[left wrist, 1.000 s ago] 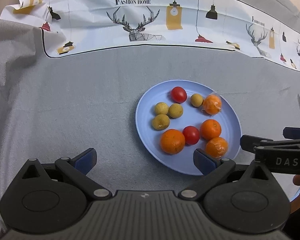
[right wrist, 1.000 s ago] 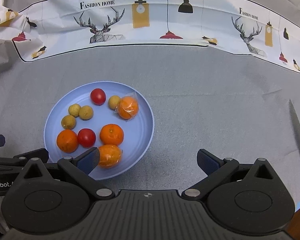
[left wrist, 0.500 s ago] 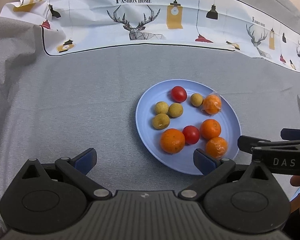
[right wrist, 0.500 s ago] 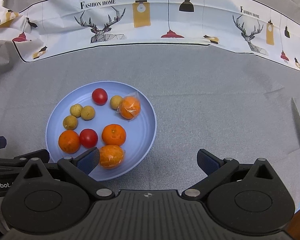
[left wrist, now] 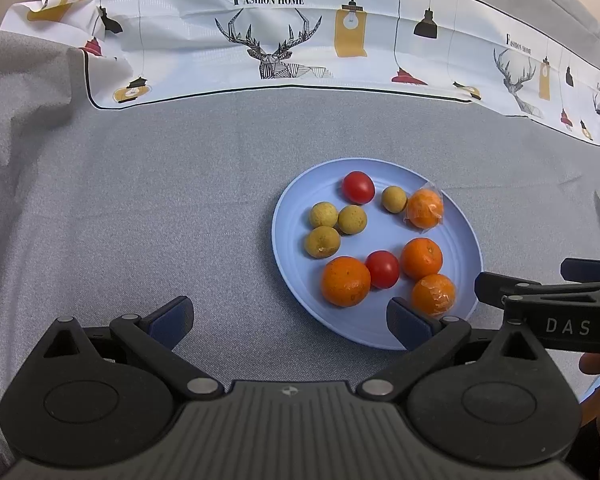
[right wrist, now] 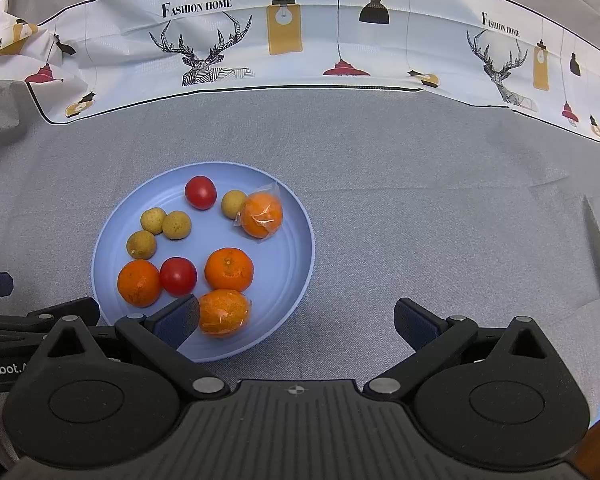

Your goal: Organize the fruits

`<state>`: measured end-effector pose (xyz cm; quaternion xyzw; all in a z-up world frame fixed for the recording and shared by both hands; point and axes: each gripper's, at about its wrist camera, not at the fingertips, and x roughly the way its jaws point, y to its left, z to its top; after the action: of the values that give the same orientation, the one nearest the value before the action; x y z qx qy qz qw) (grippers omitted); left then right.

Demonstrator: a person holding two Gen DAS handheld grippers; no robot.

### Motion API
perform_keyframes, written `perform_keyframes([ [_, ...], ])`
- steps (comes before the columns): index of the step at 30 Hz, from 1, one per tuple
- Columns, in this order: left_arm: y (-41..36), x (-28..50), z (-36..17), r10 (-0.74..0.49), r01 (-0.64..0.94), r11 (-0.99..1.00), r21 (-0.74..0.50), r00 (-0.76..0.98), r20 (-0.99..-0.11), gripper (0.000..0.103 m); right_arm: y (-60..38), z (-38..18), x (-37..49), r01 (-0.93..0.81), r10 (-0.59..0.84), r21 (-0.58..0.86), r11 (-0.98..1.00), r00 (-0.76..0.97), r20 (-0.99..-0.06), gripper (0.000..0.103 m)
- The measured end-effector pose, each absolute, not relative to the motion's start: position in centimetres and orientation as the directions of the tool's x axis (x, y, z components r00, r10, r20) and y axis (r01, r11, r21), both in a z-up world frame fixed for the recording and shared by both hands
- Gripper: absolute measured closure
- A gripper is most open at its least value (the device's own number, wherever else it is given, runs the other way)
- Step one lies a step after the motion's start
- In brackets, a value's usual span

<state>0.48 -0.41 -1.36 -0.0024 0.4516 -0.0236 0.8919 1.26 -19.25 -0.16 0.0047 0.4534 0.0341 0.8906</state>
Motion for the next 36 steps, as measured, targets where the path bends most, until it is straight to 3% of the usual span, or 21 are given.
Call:
perform_keyframes([
  [36,-0.53,0.52,-1.33,-0.045,0.04,0.999,-0.027,0.588,-0.808,0.0,-19.2,-0.5,1.08,-0.055,0.064,0.039,0.998,0.585,-0.808,0.001],
])
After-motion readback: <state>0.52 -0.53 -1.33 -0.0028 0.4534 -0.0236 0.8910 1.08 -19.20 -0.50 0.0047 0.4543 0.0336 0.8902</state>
